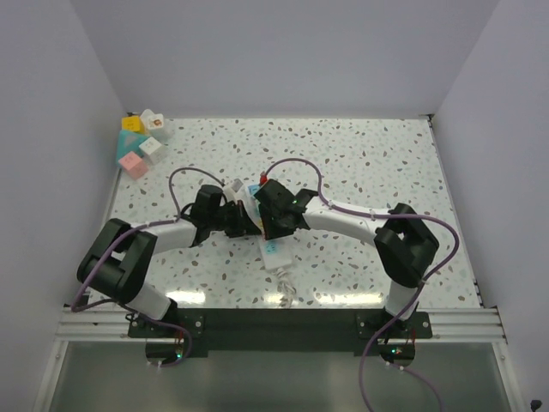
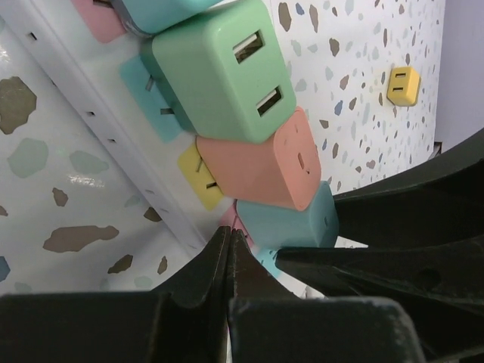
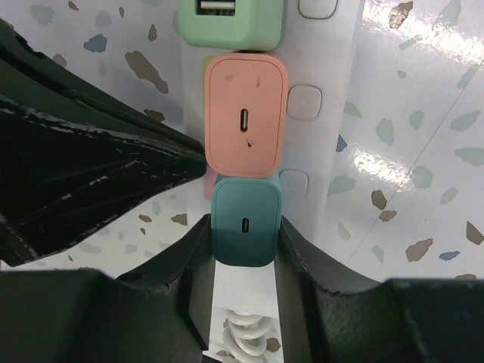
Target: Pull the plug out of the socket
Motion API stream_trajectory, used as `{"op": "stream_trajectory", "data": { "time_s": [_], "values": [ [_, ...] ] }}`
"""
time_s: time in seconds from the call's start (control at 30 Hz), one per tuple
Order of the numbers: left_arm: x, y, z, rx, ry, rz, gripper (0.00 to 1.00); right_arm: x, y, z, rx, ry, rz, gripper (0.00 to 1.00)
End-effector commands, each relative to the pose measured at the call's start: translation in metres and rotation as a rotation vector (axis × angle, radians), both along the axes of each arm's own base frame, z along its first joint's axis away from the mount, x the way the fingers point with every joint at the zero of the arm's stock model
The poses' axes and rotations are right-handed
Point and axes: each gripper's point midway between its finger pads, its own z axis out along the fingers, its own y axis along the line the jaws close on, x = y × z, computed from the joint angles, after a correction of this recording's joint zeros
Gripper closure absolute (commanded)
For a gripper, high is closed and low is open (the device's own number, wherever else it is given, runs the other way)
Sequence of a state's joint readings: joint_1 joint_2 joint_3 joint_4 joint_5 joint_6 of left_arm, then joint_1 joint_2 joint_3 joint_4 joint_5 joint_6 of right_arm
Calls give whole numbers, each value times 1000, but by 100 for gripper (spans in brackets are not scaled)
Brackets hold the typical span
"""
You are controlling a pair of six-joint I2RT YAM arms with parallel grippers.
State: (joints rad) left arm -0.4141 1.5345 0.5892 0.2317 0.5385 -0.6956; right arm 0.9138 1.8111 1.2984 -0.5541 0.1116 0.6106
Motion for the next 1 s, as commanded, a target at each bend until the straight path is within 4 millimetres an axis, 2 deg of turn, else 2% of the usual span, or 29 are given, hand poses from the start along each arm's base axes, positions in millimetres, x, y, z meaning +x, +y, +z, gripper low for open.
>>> {"op": "stream_trajectory", "data": {
  "time_s": [0.0, 0.13, 0.27, 0.4, 0.43, 0.5, 0.53, 0.63, 0.77, 0.97],
  "values": [
    [12, -18, 17, -29, -71, -45, 100, 12, 18, 20, 67, -38, 18, 100],
    [-4, -14, -24, 84, 56, -71, 100, 13, 22, 22, 79, -38, 17, 100],
    [-22, 6, -65, 224, 177, -33, 100, 15, 23, 24, 81, -43, 13, 100],
    [-38, 31, -112, 374, 288, 3, 100, 14, 23, 49, 115, -67, 15, 100],
    [-48, 38, -120, 408, 333, 4, 100, 15, 21, 56, 118, -81, 10, 100],
    [-51, 45, -130, 445, 352, 13, 100, 15, 15, 70, 115, -99, -2, 100],
    [-55, 48, -137, 470, 371, 5, 100, 15, 12, 85, 130, -128, -9, 100],
    [-56, 50, -145, 503, 379, -7, 100, 17, -1, 98, 114, -169, -33, 100],
    [-57, 46, -153, 540, 384, -33, 100, 15, -20, 102, 37, -171, -56, 100],
    [-56, 40, -158, 565, 385, -51, 100, 17, -37, 106, 66, -196, -95, 100]
  ]
}}
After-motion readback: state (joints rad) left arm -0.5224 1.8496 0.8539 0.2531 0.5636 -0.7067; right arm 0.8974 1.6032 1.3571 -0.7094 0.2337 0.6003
